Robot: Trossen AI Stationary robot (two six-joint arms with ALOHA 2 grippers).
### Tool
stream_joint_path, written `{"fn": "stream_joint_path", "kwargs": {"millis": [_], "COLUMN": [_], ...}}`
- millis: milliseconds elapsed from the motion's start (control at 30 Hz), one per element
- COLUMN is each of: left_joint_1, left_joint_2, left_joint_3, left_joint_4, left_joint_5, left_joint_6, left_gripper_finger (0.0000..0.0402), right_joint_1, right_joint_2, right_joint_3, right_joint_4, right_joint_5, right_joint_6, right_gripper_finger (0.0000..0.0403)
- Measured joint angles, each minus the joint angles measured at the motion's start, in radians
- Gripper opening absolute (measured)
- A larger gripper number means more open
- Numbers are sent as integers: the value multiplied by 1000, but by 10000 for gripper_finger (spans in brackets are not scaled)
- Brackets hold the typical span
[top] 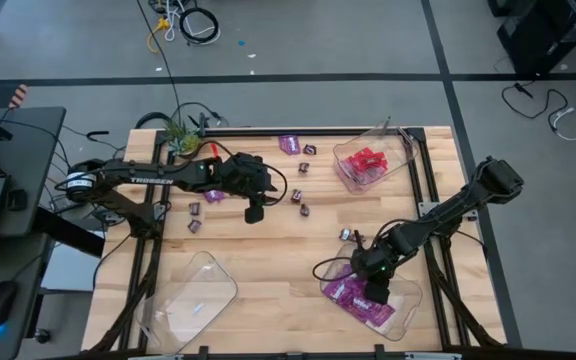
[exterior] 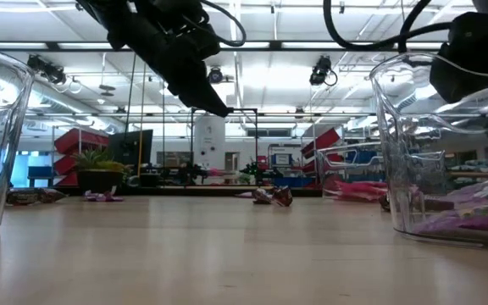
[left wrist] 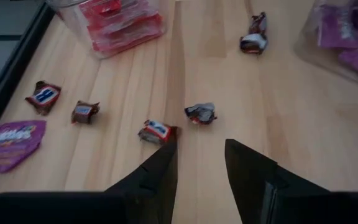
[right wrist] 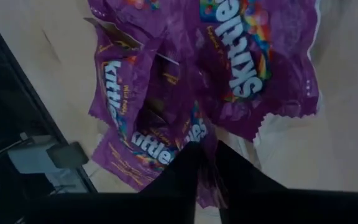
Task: Sort candy
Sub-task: Put the violet candy into the bottom right transparent bin
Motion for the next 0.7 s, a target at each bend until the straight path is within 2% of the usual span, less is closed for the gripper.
{"fn": "stream_joint_path", "kwargs": {"millis": [200, 367, 533, 700], "left_joint_1": [8, 59, 147, 202], "left_joint_2": [0, 11, 69, 136], "left_joint_3": [0, 1, 2, 2], "left_joint_4": [-32, -22, 32, 128], "left_joint_5": [-95, -101, -23, 30], "left_joint_6": [-35, -88, -111, -123], "left_gripper_finger": [136, 136, 136, 136], "right_joint_1": [0, 0, 4, 12], "right_joint_2": [-4, -9, -38, -86], "right_joint_3": [26, 92, 159, 213], "right_joint_4": [-35, -86, -91, -92], "right_joint_5": [1, 23, 72, 146], "right_joint_6": [6, 2, -18, -74], "right_gripper_finger": [125, 196, 245, 267]}}
